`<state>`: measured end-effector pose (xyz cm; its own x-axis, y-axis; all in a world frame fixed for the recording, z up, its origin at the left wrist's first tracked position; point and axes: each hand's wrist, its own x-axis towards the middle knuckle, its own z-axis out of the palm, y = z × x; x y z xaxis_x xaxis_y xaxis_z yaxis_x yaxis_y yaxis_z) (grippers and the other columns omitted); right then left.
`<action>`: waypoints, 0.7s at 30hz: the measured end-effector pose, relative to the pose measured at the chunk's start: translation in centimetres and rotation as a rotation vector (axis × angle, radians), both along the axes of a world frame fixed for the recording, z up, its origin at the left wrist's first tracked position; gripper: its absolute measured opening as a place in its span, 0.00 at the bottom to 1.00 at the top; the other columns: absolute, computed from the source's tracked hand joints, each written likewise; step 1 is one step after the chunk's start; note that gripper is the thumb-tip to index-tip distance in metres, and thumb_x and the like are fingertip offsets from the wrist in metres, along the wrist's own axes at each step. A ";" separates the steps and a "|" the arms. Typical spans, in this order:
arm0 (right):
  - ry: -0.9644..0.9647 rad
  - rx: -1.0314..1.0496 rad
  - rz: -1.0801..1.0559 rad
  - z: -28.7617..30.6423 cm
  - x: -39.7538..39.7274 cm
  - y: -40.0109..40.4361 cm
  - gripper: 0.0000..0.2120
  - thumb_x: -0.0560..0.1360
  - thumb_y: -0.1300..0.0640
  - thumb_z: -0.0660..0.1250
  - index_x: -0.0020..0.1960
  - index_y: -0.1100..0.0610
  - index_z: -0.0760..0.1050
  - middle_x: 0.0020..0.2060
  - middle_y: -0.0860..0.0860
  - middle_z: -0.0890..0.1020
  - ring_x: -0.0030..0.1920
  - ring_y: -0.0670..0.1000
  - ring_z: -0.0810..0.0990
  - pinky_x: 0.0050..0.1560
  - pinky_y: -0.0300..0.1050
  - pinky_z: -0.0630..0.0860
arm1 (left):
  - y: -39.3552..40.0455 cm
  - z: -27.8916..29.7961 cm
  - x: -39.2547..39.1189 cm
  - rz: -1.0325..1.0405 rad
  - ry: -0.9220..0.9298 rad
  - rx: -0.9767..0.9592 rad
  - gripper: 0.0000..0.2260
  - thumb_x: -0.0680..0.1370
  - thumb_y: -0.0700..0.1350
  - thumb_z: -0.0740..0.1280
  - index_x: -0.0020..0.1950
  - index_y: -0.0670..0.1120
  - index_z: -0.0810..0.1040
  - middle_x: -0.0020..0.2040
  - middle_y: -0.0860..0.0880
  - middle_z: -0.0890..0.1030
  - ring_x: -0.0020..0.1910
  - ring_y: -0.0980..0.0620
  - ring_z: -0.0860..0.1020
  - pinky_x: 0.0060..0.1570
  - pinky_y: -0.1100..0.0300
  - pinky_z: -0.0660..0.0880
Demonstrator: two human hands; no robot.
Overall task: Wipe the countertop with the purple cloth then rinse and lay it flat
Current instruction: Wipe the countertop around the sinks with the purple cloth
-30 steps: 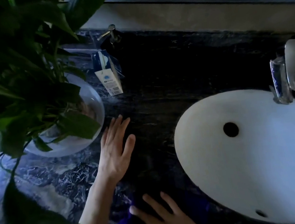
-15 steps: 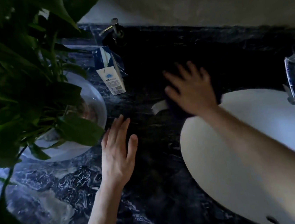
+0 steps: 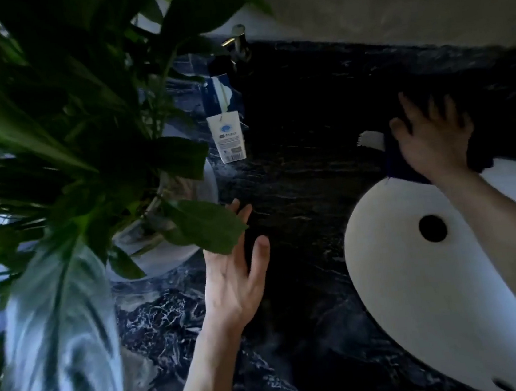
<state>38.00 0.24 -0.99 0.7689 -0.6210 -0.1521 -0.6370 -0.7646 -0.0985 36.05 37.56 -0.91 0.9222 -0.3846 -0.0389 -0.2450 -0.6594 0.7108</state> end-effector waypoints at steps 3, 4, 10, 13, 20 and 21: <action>-0.040 -0.024 0.188 0.1 1.6 6.1 0.30 0.79 0.38 0.46 0.80 0.42 0.57 0.80 0.57 0.62 0.80 0.63 0.54 0.76 0.66 0.53 | -0.2 0.0 -0.1 0.009 0.023 -0.041 0.33 0.81 0.67 0.47 0.79 0.50 0.64 0.81 0.52 0.61 0.81 0.52 0.56 0.76 0.40 0.55; -0.042 -0.031 0.278 0.1 2.0 8.5 0.30 0.79 0.38 0.46 0.80 0.42 0.59 0.80 0.56 0.62 0.80 0.63 0.56 0.75 0.66 0.54 | -0.2 0.0 -0.2 0.010 0.025 -0.048 0.33 0.81 0.67 0.47 0.79 0.50 0.63 0.81 0.52 0.61 0.81 0.52 0.56 0.76 0.40 0.55; 0.005 0.000 0.608 0.4 -0.6 19.9 0.30 0.78 0.37 0.44 0.80 0.39 0.56 0.82 0.51 0.55 0.82 0.62 0.50 0.78 0.67 0.48 | 0.1 0.4 -0.1 0.023 0.071 -0.114 0.29 0.81 0.62 0.51 0.80 0.52 0.61 0.81 0.52 0.60 0.81 0.55 0.54 0.79 0.46 0.53; 0.096 0.032 0.704 1.0 -4.1 24.4 0.32 0.79 0.40 0.45 0.82 0.42 0.48 0.83 0.51 0.44 0.82 0.62 0.40 0.78 0.67 0.41 | 0.5 0.6 0.3 0.000 0.083 -0.155 0.27 0.81 0.61 0.54 0.77 0.49 0.64 0.77 0.48 0.65 0.77 0.50 0.62 0.76 0.44 0.60; 0.046 0.202 0.790 1.8 -13.8 29.2 0.35 0.78 0.36 0.58 0.82 0.47 0.55 0.82 0.51 0.57 0.82 0.61 0.46 0.79 0.67 0.42 | 2.8 0.4 -4.5 0.040 0.018 -0.131 0.29 0.81 0.58 0.57 0.77 0.44 0.63 0.76 0.42 0.60 0.77 0.54 0.58 0.74 0.70 0.53; 0.005 0.222 0.785 1.8 -15.5 29.6 0.33 0.78 0.38 0.59 0.81 0.47 0.59 0.80 0.51 0.61 0.82 0.62 0.50 0.79 0.66 0.45 | 3.0 0.4 -5.3 0.053 0.037 -0.124 0.29 0.80 0.59 0.56 0.77 0.45 0.65 0.76 0.43 0.62 0.77 0.53 0.60 0.76 0.66 0.56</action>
<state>22.52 29.87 0.80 0.9665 0.1435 -0.2128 0.0754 -0.9513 -0.2989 30.72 40.53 -0.52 0.9403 -0.3390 -0.0288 -0.1838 -0.5775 0.7954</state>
